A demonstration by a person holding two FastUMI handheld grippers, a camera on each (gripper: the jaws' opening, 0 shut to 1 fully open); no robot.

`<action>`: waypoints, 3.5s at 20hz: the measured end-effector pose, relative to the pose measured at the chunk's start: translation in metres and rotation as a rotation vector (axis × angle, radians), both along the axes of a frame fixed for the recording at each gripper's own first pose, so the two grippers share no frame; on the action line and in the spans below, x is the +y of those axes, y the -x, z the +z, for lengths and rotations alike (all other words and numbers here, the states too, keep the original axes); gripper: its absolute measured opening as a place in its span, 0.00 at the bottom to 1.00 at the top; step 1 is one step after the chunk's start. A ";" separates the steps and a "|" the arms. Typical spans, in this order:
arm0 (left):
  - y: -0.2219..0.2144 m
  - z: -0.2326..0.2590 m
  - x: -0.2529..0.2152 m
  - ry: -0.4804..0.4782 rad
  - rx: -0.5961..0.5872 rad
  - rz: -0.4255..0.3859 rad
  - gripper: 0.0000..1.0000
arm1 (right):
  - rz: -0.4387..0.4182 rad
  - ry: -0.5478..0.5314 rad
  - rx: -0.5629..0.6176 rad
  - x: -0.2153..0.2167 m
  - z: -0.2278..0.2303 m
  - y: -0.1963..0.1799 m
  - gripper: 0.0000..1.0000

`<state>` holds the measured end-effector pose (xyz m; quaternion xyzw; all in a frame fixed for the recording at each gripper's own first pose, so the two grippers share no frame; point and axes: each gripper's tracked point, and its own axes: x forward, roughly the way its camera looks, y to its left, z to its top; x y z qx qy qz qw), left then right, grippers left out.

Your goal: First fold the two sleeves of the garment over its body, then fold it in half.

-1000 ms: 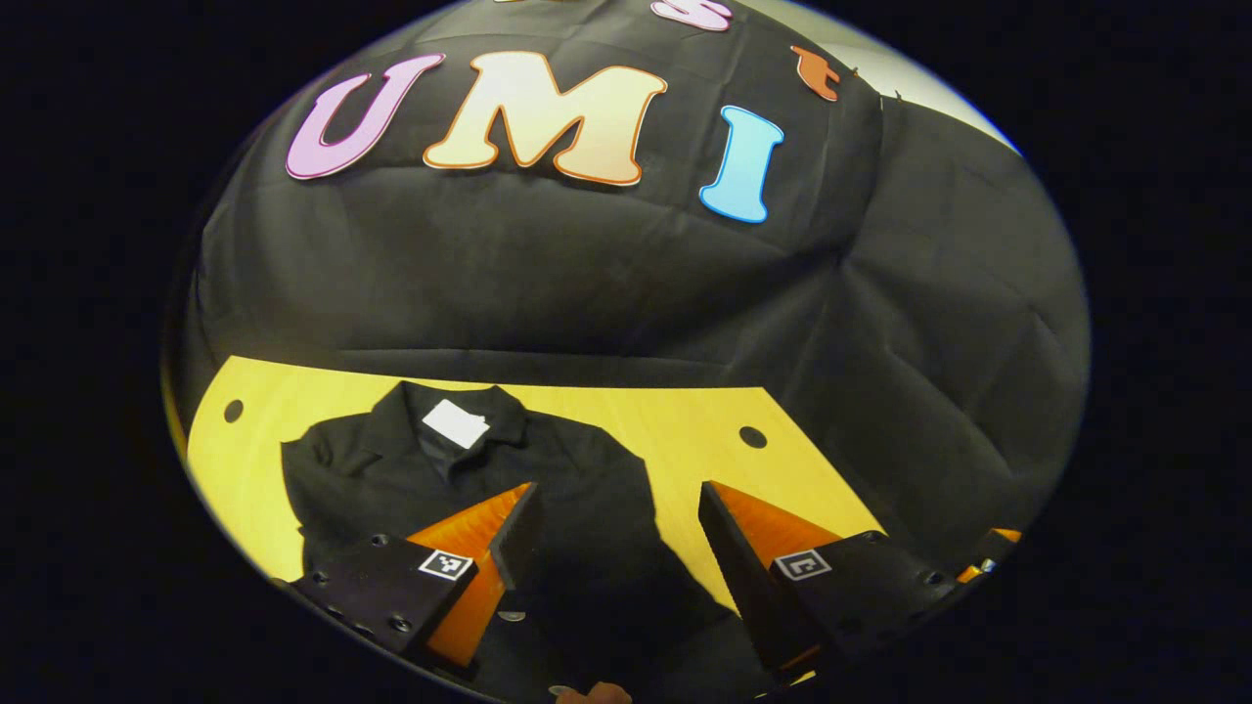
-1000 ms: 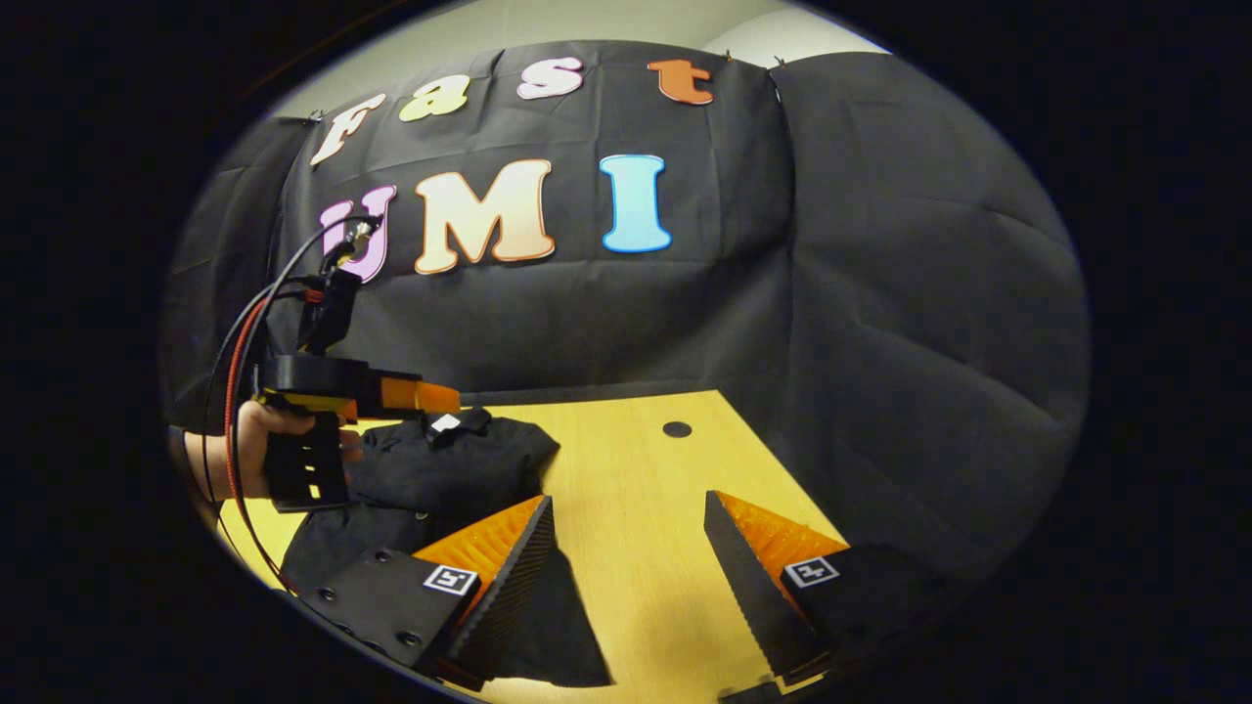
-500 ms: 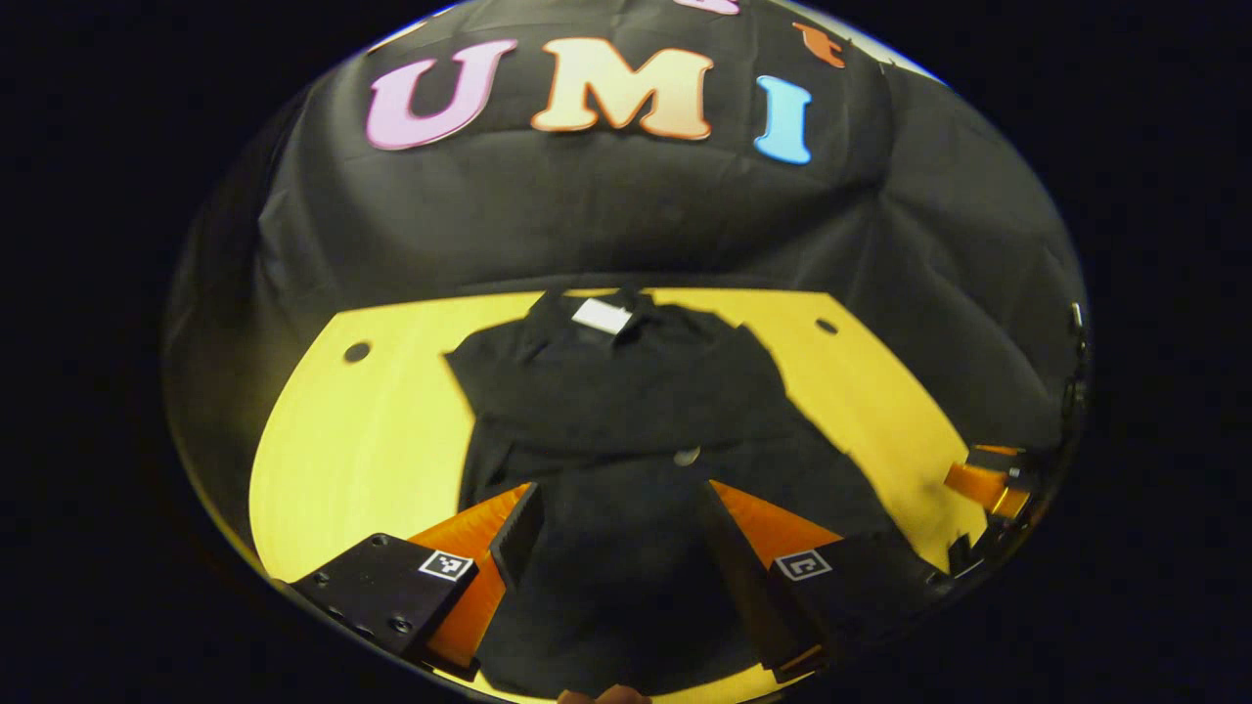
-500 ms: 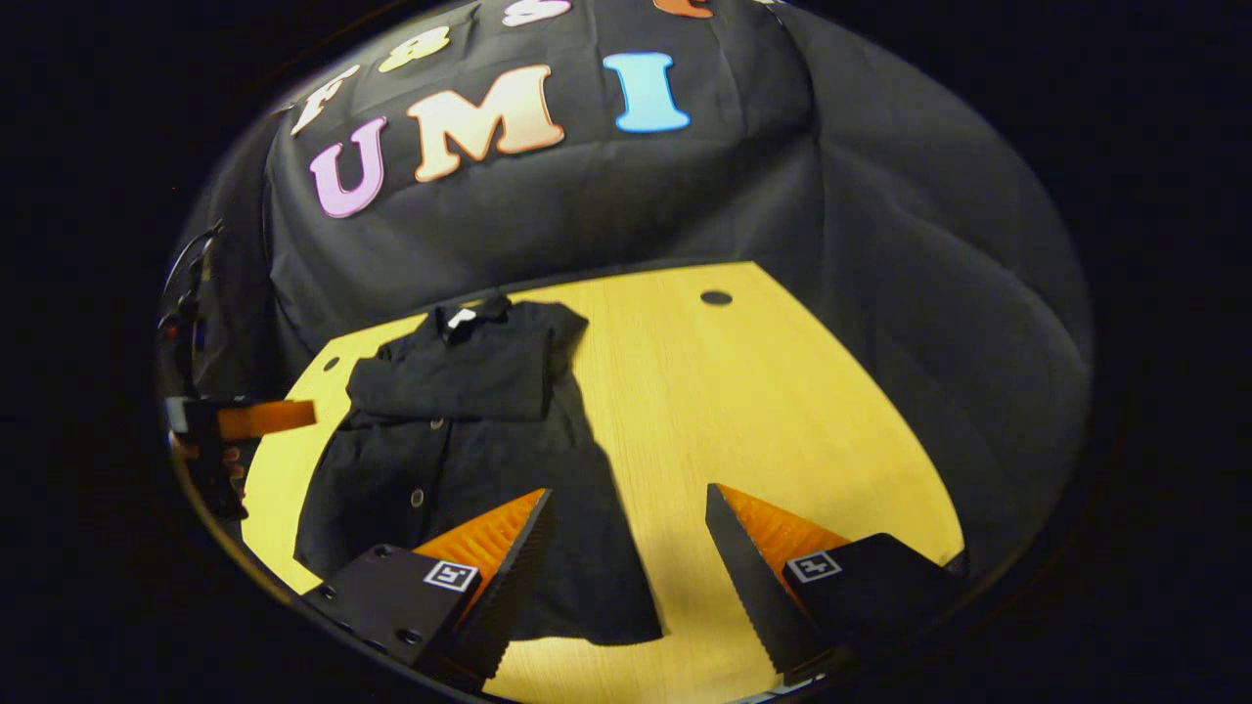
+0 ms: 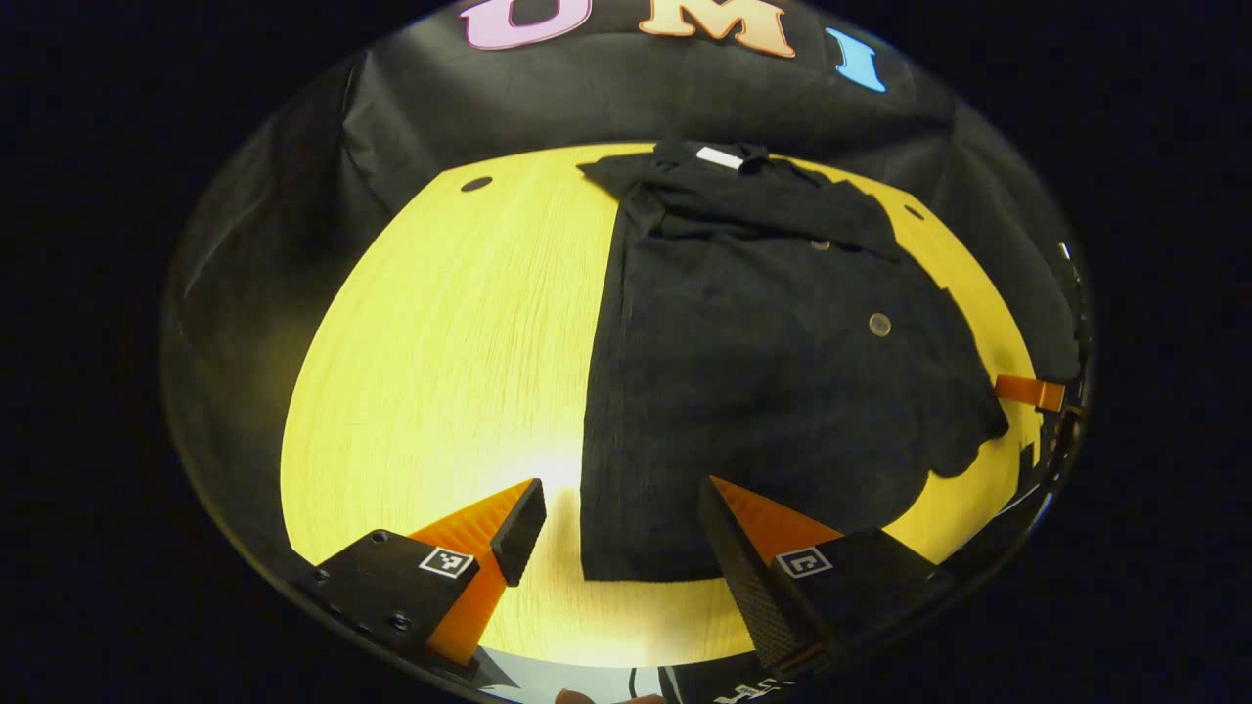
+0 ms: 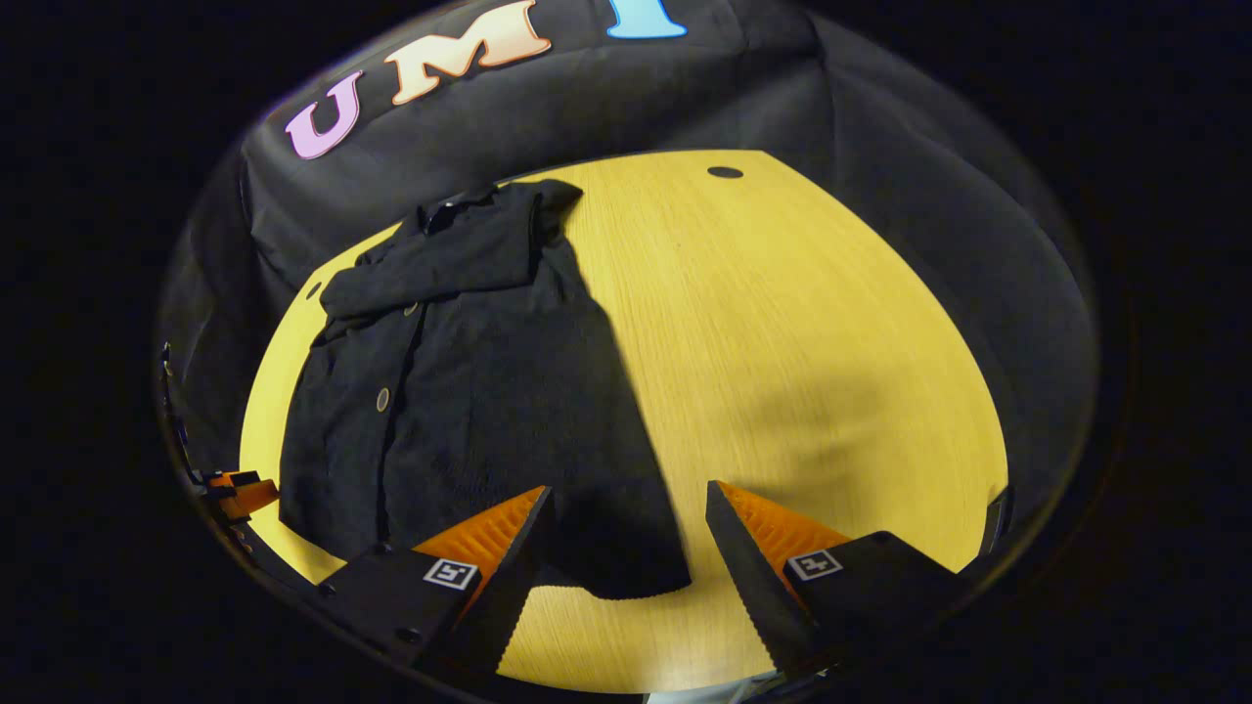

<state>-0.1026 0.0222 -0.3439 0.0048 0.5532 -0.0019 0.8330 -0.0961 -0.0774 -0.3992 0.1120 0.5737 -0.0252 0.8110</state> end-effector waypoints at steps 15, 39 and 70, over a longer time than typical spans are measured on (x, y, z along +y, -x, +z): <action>0.010 -0.021 -0.013 0.045 0.102 0.030 0.31 | 0.050 0.039 0.093 0.015 -0.016 0.007 0.31; -0.283 0.139 -0.031 0.233 -0.387 -0.082 0.00 | 0.122 -0.106 -0.389 0.084 0.156 -0.273 0.02; -0.409 0.162 -0.010 0.142 -0.767 0.016 0.95 | 0.118 0.233 -0.775 0.066 0.196 -0.386 0.99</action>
